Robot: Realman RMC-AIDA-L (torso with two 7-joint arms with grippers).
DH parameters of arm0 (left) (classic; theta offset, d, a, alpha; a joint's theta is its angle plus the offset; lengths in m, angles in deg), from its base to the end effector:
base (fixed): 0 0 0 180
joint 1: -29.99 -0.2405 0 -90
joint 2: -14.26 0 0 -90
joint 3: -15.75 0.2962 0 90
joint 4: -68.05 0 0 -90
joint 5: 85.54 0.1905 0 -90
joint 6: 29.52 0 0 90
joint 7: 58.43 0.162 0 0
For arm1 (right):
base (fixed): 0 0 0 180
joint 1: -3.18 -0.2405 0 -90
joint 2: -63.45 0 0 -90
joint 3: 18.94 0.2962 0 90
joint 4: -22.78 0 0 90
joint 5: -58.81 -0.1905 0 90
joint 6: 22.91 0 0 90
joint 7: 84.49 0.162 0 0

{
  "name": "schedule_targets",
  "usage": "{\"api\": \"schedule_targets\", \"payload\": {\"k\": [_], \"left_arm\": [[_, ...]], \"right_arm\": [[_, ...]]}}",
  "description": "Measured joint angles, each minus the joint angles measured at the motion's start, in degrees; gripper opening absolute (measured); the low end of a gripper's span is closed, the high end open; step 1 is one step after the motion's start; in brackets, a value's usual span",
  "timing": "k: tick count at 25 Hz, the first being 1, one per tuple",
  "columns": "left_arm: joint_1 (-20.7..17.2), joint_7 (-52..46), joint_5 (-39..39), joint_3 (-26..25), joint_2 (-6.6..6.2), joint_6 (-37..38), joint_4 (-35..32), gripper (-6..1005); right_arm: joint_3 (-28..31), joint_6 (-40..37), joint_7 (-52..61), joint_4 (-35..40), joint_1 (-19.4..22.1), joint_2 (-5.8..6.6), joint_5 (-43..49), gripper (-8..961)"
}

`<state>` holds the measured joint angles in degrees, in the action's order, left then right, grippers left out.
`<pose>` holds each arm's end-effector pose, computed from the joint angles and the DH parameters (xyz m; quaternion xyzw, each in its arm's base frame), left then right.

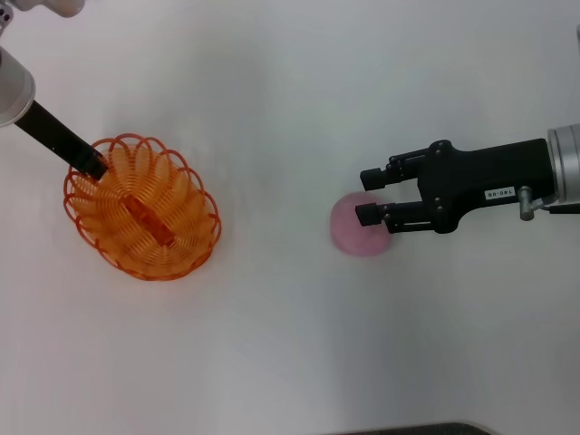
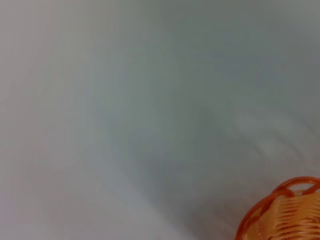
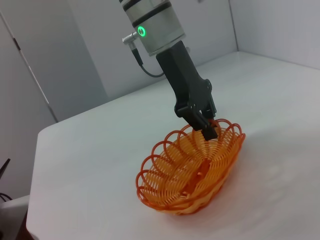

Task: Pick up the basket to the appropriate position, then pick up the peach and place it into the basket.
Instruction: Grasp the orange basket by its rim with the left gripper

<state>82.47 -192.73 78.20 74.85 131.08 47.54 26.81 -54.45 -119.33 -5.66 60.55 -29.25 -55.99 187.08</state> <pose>-0.2604 0.4264 -0.0327 -0.8878 -0.3476 0.2377 0.1858 0.2779 0.3168 -0.0470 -0.9612 0.2029 0.1817 0.0450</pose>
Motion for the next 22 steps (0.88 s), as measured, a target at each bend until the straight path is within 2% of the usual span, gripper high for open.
{"api": "schedule_targets", "payload": {"k": [7,13,20,21,22], "left_arm": [[-0.78,-0.02,-0.1,-1.0,0.15,1.68,-3.34,129],[-2.37,0.01,-0.54,-2.04,1.03,5.82,-9.53,120],[-3.09,-0.16,-0.67,-9.28,1.92,11.38,-16.61,112],[-3.08,-0.86,-0.69,-11.53,2.05,12.37,-17.59,105],[-3.08,-0.86,-0.69,-11.53,2.05,12.37,-17.59,98]], "right_arm": [[0.0,0.09,0.0,-0.07,0.03,0.0,-0.02,552],[0.35,0.1,-0.01,-0.07,0.18,0.0,-0.15,551],[0.53,1.52,-0.19,-0.79,0.34,0.01,-0.41,551],[0.53,1.74,-0.3,-1.11,0.34,0.01,-0.59,551],[0.53,1.82,-0.48,-1.26,0.34,0.04,-0.86,551]]}}
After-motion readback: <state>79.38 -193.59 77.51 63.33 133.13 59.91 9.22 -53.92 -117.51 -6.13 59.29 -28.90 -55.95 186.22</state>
